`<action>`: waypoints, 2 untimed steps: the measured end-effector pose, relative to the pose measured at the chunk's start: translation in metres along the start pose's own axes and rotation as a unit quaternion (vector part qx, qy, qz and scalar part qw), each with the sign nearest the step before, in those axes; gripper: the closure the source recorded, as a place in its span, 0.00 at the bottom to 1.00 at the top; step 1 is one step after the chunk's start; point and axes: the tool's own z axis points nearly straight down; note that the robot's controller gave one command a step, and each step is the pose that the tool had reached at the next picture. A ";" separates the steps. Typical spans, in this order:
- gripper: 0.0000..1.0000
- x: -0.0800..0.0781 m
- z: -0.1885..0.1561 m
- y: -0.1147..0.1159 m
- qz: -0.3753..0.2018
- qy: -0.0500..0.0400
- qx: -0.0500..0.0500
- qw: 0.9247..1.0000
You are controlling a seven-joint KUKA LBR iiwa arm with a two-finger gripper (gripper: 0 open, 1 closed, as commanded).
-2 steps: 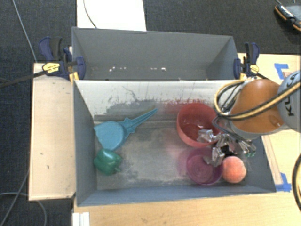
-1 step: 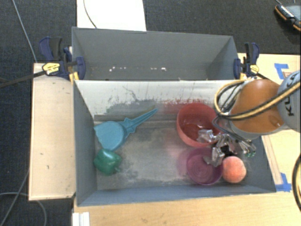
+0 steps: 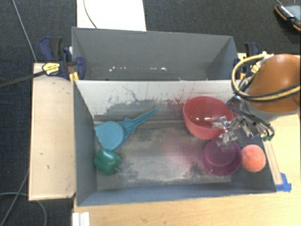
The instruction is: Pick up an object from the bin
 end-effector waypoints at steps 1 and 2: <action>1.00 -0.007 -0.099 0.005 0.006 0.004 -0.002 1.000; 1.00 -0.001 -0.026 0.005 -0.005 0.000 0.000 1.000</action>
Offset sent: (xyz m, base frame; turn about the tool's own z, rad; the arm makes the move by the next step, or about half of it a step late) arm -0.0033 0.0049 0.0195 -0.0218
